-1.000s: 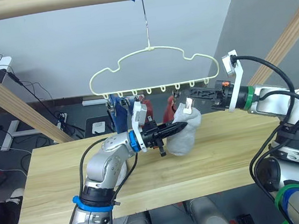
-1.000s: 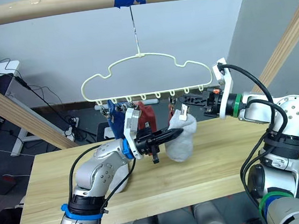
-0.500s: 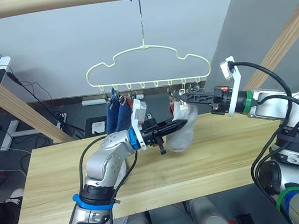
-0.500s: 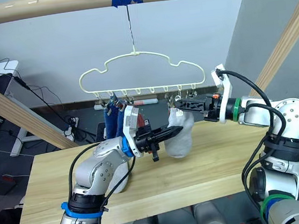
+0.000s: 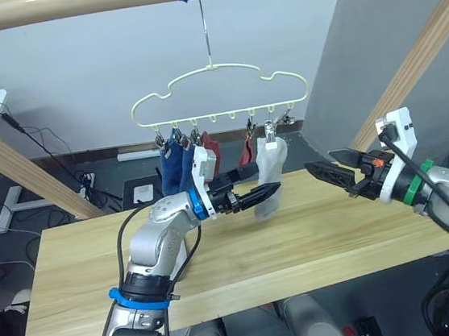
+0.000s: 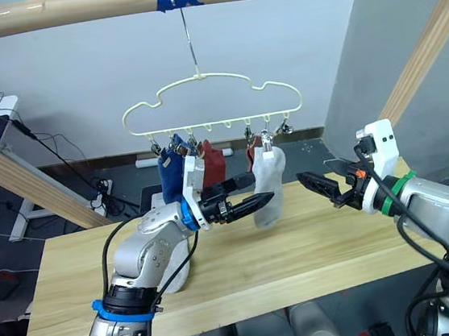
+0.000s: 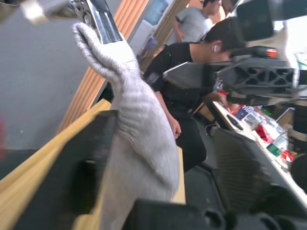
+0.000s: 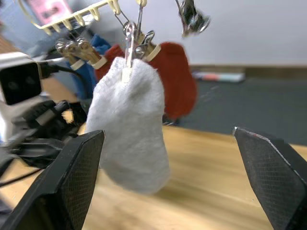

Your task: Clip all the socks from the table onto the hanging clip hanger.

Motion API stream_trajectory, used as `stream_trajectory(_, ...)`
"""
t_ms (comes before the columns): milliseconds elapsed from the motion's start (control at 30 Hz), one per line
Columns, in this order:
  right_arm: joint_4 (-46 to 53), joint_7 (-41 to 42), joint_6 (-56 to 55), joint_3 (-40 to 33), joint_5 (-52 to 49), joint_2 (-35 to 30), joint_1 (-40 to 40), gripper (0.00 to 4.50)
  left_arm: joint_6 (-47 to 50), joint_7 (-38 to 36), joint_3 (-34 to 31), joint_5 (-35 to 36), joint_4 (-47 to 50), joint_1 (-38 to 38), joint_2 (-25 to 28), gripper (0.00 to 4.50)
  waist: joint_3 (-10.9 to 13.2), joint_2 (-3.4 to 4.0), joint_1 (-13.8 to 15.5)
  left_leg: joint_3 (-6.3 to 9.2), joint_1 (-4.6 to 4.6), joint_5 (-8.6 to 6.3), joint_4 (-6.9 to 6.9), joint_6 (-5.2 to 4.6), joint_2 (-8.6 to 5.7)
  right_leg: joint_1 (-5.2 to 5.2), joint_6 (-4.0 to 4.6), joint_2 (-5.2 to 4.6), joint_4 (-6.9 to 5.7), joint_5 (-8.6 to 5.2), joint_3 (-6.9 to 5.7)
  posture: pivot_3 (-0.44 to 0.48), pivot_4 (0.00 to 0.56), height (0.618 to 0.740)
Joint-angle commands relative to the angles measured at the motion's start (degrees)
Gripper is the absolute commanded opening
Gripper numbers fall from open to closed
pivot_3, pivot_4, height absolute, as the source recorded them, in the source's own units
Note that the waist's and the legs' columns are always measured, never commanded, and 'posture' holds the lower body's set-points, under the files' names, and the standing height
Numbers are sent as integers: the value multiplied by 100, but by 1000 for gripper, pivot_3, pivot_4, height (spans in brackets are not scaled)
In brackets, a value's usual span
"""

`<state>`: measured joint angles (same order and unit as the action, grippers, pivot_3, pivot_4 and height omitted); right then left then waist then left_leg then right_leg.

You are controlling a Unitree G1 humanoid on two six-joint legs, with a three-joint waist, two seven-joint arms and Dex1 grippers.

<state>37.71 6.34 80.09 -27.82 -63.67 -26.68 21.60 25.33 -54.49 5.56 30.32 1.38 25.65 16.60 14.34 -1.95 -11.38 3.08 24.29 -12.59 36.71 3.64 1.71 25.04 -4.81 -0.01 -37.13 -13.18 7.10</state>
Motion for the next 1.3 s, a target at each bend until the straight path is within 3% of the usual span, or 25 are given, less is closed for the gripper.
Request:
stream_trajectory(33,527,-278,-709,382,483,88,-313,4500,-44,-60,-206,76,440,-128,264,4481,0,0,-28,-2,0,0,1,0,0,0,-1,0,0,1,1,-281,219,740)
stream_trajectory(233,706,-585,-1916,1112,1584,557,-1036,4500,356,7,-658,409,1274,-580,984,4481,0,1,-76,-1,0,0,-9,0,6,9,2,2,-3,-1,2,-259,219,740)
stream_trajectory(400,680,-459,-2687,1649,2392,493,-1247,4500,493,480,-1004,503,1733,-891,1139,4481,0,1,-76,-4,-1,0,-3,0,2,7,0,-3,-1,0,3,-230,217,740)
stream_trajectory(600,531,-542,-3445,2013,3288,531,-1366,4500,404,1086,-1111,218,2190,-1206,1192,4481,0,1,-2,-2,-1,0,-5,1,3,8,1,-2,-2,0,2,-193,216,740)
stream_trajectory(733,258,-695,-3943,2343,4041,621,-1260,4500,-146,1733,-1151,-600,2524,-1696,1221,4481,0,0,23,-5,-5,0,-5,1,3,6,2,-3,-3,0,5,-176,218,740)
stream_trajectory(800,140,-700,-4127,2401,4232,705,-1228,4500,-86,1689,-1134,-469,2553,-1761,1229,4481,0,0,40,-4,-5,0,-5,1,3,7,4,-3,-4,1,3,-174,220,740)
stream_trajectory(900,-66,-662,-4420,2549,4585,767,-1122,3794,106,1352,-1235,244,2630,-1725,1181,4500,0,1,65,-4,-4,0,-2,1,3,6,6,-3,-6,3,2,-165,225,740)
stream_trajectory(1033,-297,-653,-4600,2750,4939,872,-971,2645,160,1410,-1276,514,2724,-1664,1173,4500,0,1,76,-4,-4,0,1,1,2,5,6,-4,-5,4,2,-165,225,740)
stream_trajectory(1300,-885,-807,-5044,3049,5557,1383,-525,2645,370,1415,-1131,833,3013,-1701,1179,4500,0,0,88,-3,-4,0,2,1,3,5,8,-3,-9,5,2,-156,219,740)
